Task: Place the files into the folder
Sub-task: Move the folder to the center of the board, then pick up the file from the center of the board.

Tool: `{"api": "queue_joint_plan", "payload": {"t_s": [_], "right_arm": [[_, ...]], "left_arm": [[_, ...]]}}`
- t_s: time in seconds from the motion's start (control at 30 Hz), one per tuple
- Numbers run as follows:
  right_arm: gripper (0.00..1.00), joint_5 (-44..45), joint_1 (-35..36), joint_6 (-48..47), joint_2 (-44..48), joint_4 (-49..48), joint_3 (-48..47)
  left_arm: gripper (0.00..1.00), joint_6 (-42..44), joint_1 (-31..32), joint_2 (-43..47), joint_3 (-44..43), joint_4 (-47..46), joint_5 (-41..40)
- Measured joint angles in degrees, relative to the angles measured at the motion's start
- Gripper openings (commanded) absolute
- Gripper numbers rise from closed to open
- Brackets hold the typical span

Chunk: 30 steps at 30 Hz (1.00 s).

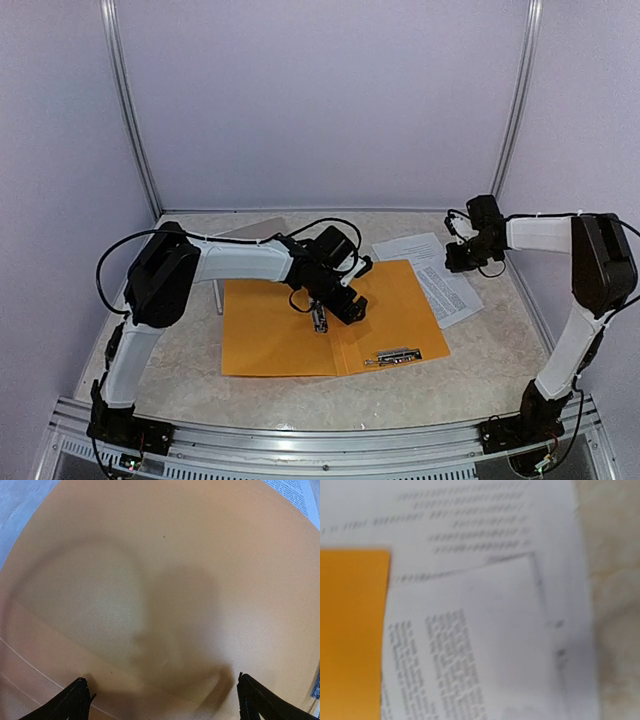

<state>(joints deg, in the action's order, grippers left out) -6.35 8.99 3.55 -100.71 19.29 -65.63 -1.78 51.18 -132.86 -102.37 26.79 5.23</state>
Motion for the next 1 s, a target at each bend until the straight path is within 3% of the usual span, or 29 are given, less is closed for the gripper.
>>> {"api": "queue_joint_plan", "payload": {"t_s": [0.33,0.63,0.8,1.0], "right_arm": [[0.13,-0.2,1.6,1.0,0.1,-0.3,1.3],[0.44,2.6,1.7,2.8,0.2,0.7,1.6],[0.55,5.0,1.7,3.9,-1.4,1.0,1.0],[0.57,6.2,1.6,5.0,-1.8,1.0,1.0]], "left_arm": [[0.96,0.8,-0.8,9.4,16.0,-4.2,-1.8],[0.96,2.3,-3.1,20.1,31.2,-4.8,-5.6],[0.98,2.5,-3.4,22.1,33.5,-4.5,-5.5],[0.99,1.1,-3.4,22.2,28.0,-3.1,-5.9]]}}
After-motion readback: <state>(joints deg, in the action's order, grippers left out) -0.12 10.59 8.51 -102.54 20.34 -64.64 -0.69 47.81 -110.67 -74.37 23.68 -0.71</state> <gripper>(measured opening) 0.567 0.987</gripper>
